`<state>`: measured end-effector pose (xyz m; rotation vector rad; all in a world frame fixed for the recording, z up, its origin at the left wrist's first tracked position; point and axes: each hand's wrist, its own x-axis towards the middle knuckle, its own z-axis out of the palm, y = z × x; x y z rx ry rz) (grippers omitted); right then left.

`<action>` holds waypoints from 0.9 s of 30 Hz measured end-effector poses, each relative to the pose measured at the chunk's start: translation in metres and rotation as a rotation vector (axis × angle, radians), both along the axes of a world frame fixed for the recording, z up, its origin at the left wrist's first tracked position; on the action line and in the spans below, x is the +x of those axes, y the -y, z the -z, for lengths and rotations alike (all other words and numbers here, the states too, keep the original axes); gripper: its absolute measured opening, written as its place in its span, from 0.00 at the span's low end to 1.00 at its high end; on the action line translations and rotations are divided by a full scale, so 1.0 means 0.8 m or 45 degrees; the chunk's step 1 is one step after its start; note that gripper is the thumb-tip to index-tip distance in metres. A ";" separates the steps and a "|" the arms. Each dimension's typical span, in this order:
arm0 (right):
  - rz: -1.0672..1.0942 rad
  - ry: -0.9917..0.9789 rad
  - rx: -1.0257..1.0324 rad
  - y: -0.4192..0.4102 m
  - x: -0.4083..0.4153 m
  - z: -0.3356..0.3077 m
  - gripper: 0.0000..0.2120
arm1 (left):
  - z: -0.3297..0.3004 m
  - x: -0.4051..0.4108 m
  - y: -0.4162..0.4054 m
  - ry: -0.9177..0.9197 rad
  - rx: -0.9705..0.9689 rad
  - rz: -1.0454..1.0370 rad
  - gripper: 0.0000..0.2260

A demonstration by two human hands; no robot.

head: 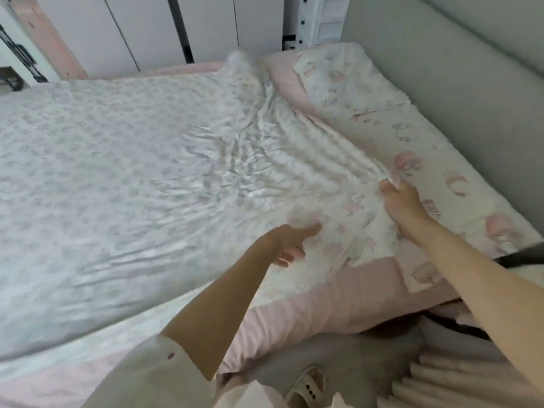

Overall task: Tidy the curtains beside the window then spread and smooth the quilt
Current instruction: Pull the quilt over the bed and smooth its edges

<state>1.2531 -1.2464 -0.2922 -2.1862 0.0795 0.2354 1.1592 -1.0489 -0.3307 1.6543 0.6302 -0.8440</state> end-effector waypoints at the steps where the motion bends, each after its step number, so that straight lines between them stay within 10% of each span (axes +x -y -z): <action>1: -0.026 -0.047 -0.059 0.020 -0.005 0.005 0.22 | 0.001 0.003 0.020 0.045 0.081 0.118 0.26; 5: -0.064 -0.153 0.058 0.041 -0.036 0.047 0.22 | 0.017 0.012 0.079 0.389 0.560 0.442 0.30; 16: -0.132 -0.294 0.142 0.066 0.012 0.069 0.23 | 0.069 0.033 0.148 0.647 0.726 0.801 0.56; 27: -0.160 -0.278 -0.014 0.088 0.034 0.117 0.09 | 0.080 0.065 0.169 0.731 0.935 0.838 0.35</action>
